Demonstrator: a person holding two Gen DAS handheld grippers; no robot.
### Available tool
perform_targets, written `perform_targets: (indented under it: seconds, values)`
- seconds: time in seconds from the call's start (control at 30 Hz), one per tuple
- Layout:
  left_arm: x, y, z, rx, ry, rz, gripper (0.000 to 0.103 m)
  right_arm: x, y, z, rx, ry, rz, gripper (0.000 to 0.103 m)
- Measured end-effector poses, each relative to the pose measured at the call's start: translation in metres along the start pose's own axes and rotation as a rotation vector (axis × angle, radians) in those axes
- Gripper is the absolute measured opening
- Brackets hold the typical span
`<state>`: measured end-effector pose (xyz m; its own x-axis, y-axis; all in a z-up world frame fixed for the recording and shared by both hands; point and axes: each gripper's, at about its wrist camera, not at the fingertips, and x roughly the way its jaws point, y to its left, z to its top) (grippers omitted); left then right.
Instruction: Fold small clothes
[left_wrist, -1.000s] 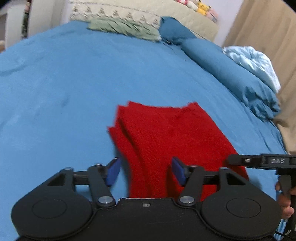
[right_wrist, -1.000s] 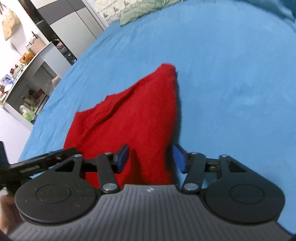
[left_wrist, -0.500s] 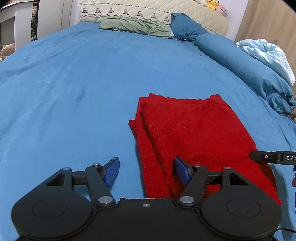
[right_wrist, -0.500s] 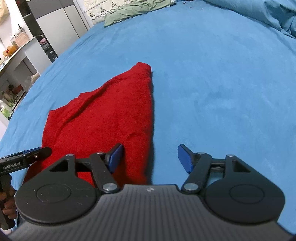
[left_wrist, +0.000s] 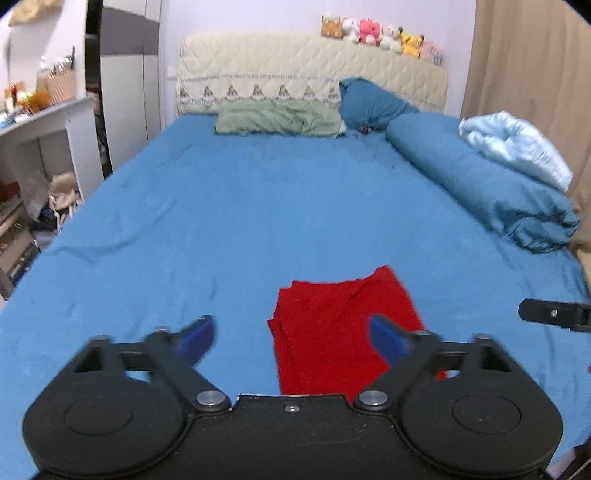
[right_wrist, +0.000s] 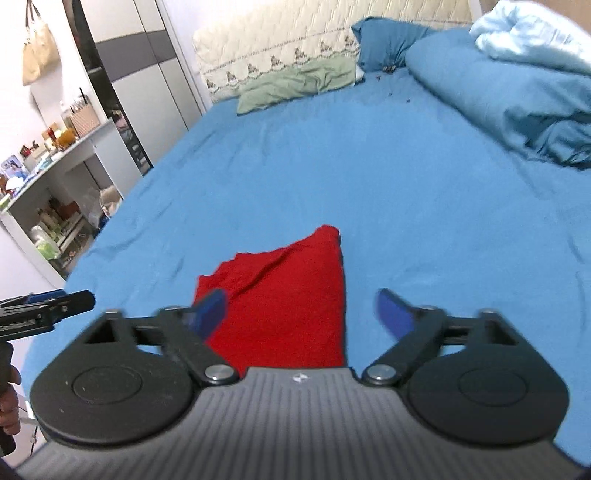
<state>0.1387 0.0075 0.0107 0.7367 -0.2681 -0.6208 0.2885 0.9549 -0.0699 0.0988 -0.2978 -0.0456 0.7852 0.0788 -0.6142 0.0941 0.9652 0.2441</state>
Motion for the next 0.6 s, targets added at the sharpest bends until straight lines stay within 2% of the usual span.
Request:
perform_targets:
  seconds: [0.1, 0.2, 0.3, 0.43, 0.6]
  values:
    - [-0.042, -0.014, -0.002, 0.020, -0.013, 0.022, 0.103, -0.042, 0.015, -0.003, -0.052, 0.003, -0.036, 0.103]
    - [-0.069, -0.026, -0.014, 0.039, -0.011, 0.081, 0.103, -0.071, 0.027, -0.012, -0.097, 0.000, -0.078, 0.103]
    - [-0.086, -0.031, -0.032, 0.013, 0.009, 0.096, 0.103, -0.092, 0.037, -0.025, -0.119, 0.013, -0.093, 0.103]
    - [-0.098, -0.033, -0.059, -0.015, 0.056, 0.111, 0.103, -0.104, 0.047, -0.050, -0.139, 0.061, -0.125, 0.103]
    - [-0.113, -0.029, -0.081, -0.039, 0.072, 0.102, 0.103, -0.108, 0.056, -0.079, -0.157, 0.103, -0.158, 0.103]
